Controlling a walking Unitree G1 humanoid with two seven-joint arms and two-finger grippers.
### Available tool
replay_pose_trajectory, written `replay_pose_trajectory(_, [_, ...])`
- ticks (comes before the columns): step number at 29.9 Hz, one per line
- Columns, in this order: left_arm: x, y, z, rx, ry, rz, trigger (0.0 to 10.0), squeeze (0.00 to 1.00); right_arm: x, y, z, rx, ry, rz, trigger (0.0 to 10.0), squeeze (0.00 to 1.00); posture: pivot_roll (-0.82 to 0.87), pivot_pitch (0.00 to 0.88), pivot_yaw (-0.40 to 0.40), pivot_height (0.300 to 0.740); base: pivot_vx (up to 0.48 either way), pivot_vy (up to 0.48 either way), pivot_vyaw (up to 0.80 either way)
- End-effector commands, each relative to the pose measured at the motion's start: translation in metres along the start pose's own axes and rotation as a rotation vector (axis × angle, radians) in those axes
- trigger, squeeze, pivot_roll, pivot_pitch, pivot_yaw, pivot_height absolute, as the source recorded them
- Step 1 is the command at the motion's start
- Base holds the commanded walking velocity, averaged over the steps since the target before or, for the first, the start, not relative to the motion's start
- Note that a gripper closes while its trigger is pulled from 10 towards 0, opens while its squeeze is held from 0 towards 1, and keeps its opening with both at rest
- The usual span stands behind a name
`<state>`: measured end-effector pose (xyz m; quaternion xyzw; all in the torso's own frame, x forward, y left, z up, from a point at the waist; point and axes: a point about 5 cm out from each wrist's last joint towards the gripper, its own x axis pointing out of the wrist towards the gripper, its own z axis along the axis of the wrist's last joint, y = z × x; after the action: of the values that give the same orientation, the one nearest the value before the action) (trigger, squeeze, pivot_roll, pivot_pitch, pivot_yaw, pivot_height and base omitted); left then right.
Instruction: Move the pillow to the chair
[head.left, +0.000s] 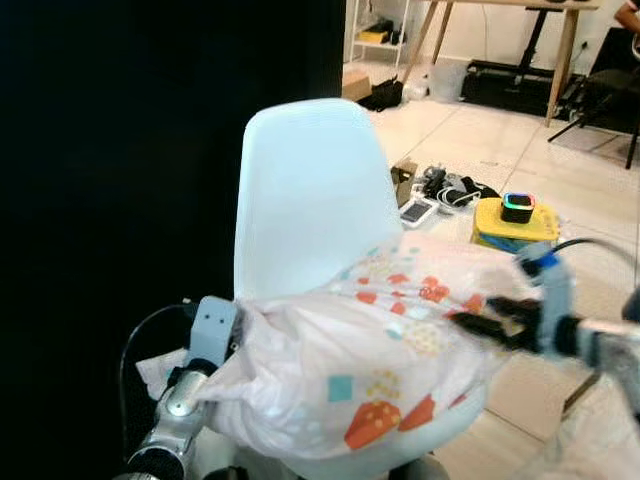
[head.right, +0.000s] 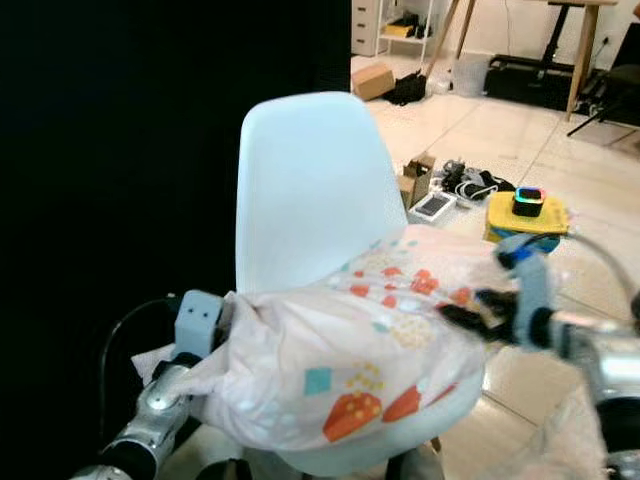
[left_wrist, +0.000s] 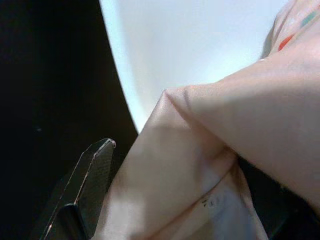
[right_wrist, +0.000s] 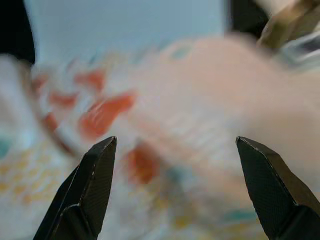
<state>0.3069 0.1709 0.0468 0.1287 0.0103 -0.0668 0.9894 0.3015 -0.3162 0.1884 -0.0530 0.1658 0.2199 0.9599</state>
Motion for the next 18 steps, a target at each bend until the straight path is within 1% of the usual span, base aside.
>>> replay_pose_trajectory(1, [-0.004,0.007,-0.009,0.045,0.053,0.017,10.0,0.00,-0.002,-0.005,0.002,-0.003,-0.032,-0.043,10.0,0.92,0.07,0.018,-0.007,0.569,0.000,0.000,0.00])
replay_pose_trajectory(2, [-0.004,0.016,-0.010,0.073,0.068,0.048,10.0,0.00,-0.003,-0.013,0.005,0.034,-0.060,-0.111,10.0,0.92,0.07,0.018,-0.006,0.569,0.000,0.000,0.00])
replay_pose_trajectory(3, [-0.004,0.026,-0.009,0.082,0.075,0.095,10.0,0.00,-0.004,-0.018,0.006,0.065,-0.085,-0.168,10.0,0.00,0.07,0.018,-0.005,0.569,0.000,0.000,0.00])
replay_pose_trajectory(4, [-0.004,0.026,-0.009,0.082,0.075,0.095,10.0,0.00,-0.004,-0.018,0.006,0.065,-0.085,-0.168,10.0,0.00,0.07,0.018,-0.005,0.569,0.000,0.000,0.00])
replay_pose_trajectory(5, [-0.002,0.036,-0.007,0.104,0.077,0.146,10.0,0.00,-0.001,-0.019,0.004,0.128,-0.107,-0.187,10.0,0.00,0.07,0.018,-0.003,0.569,0.000,0.000,0.00])
replay_pose_trajectory(6, [0.001,0.043,-0.002,0.123,0.064,0.186,10.0,0.00,0.005,-0.016,0.001,0.218,-0.131,-0.185,10.0,0.00,0.07,0.017,0.000,0.569,0.000,0.000,0.00])
replay_pose_trajectory(7, [0.004,0.048,0.004,0.150,0.048,0.216,10.0,0.00,0.011,-0.011,-0.003,0.267,-0.148,-0.174,10.0,0.00,0.07,0.018,0.000,0.569,0.000,0.000,0.00])
replay_pose_trajectory(8, [0.004,0.048,0.004,0.150,0.048,0.216,10.0,0.00,0.011,-0.011,-0.003,0.267,-0.148,-0.174,10.0,0.00,0.07,0.018,0.000,0.569,0.000,0.000,0.00])
replay_pose_trajectory(9, [0.010,0.047,0.013,0.149,0.010,0.220,10.0,0.00,0.021,-0.002,-0.008,0.285,-0.145,-0.148,10.0,0.00,0.07,0.016,0.004,0.574,0.000,0.000,0.00])
replay_pose_trajectory(11, [0.018,0.037,0.029,0.094,-0.065,0.176,10.0,0.00,0.038,0.019,-0.015,0.320,-0.153,-0.083,10.0,0.00,0.07,0.015,0.009,0.583,0.000,0.000,0.00])
replay_pose_trajectory(12, [0.018,0.037,0.029,0.094,-0.065,0.176,10.0,0.00,0.038,0.019,-0.015,0.320,-0.153,-0.083,10.0,0.00,0.07,0.015,0.009,0.583,0.000,0.000,0.00])
replay_pose_trajectory(13, [0.024,0.019,0.038,-0.018,-0.112,0.086,10.0,0.00,0.053,0.042,-0.020,0.341,-0.146,0.023,10.0,0.00,0.07,0.013,0.013,0.593,0.000,0.000,0.00])
replay_pose_trajectory(14, [0.025,0.008,0.042,-0.090,-0.127,0.034,10.0,0.00,0.059,0.055,-0.025,0.329,-0.120,0.088,10.0,0.00,0.07,0.013,0.014,0.597,0.000,0.000,0.00])
replay_pose_trajectory(15, [0.025,0.008,0.042,-0.090,-0.127,0.034,10.0,0.00,0.059,0.055,-0.025,0.329,-0.120,0.088,10.0,0.00,0.07,0.013,0.014,0.597,0.000,0.000,0.00])
replay_pose_trajectory(16, [0.025,-0.003,0.044,-0.150,-0.136,-0.021,10.0,0.00,0.065,0.067,-0.028,0.314,-0.095,0.137,10.0,0.00,0.07,0.012,0.016,0.602,0.000,0.000,0.00])
replay_pose_trajectory(17, [0.025,-0.009,0.045,-0.180,-0.143,-0.053,10.0,0.00,0.069,0.075,-0.031,0.309,-0.082,0.164,10.0,0.00,0.07,0.012,0.016,0.607,0.000,0.000,0.00])
replay_pose_trajectory(18, [0.025,-0.009,0.045,-0.180,-0.143,-0.053,10.0,0.00,0.069,0.075,-0.031,0.309,-0.082,0.164,10.0,0.00,0.07,0.012,0.016,0.607,0.000,0.000,0.00])
